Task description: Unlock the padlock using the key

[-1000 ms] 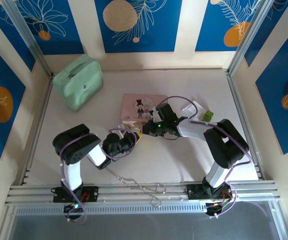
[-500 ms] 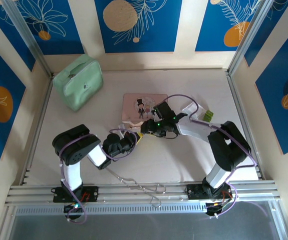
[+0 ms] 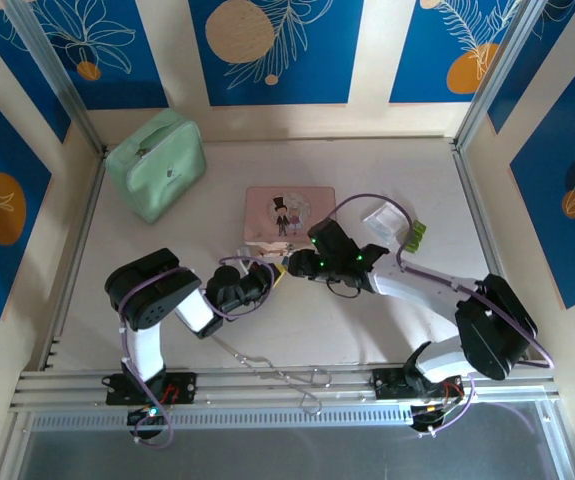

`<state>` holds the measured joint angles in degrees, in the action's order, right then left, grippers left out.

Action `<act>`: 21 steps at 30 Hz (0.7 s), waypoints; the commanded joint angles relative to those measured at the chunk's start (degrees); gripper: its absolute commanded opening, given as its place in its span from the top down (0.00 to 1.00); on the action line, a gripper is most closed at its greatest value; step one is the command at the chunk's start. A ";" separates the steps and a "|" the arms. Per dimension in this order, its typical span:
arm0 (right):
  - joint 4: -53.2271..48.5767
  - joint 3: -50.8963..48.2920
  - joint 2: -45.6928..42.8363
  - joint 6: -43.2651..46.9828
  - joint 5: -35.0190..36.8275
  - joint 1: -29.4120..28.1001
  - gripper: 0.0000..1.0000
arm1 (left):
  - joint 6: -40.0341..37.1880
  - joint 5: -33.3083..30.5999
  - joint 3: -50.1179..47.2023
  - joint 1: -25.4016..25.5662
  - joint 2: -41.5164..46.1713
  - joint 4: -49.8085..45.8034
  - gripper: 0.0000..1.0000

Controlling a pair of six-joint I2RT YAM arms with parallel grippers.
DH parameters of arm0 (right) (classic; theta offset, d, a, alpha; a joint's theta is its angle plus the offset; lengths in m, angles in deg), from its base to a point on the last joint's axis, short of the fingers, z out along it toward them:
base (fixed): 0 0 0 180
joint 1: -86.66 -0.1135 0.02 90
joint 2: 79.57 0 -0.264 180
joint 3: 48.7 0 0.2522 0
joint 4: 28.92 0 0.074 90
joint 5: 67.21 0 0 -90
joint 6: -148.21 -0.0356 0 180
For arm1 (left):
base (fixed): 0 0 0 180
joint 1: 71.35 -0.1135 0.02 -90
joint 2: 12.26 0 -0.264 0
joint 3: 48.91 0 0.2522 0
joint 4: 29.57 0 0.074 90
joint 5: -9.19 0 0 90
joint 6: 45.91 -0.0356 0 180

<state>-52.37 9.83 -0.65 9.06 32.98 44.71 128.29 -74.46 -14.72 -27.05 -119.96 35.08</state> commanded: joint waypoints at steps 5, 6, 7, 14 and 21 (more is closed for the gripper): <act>9.46 -0.27 3.92 -1.37 -7.77 3.37 0.53 | 0.61 -1.08 0.32 0.46 0.04 2.27 1.00; 8.63 0.56 4.82 -1.96 -7.56 3.46 0.54 | 0.52 -1.08 0.29 0.45 0.03 2.27 1.00; 8.73 1.15 5.54 -2.05 -7.79 3.46 0.54 | 0.45 -1.08 0.32 0.49 0.12 2.27 1.00; 11.60 3.47 10.52 -3.33 -7.99 2.10 0.53 | 0.61 -1.17 0.36 0.46 0.49 2.27 1.00; 10.56 5.04 14.14 -5.44 -6.02 2.14 0.53 | 0.74 -1.16 0.60 0.53 0.65 2.27 1.00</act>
<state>-41.03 13.09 12.70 5.26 26.27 47.02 128.32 -74.46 -14.72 -27.05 -119.96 35.08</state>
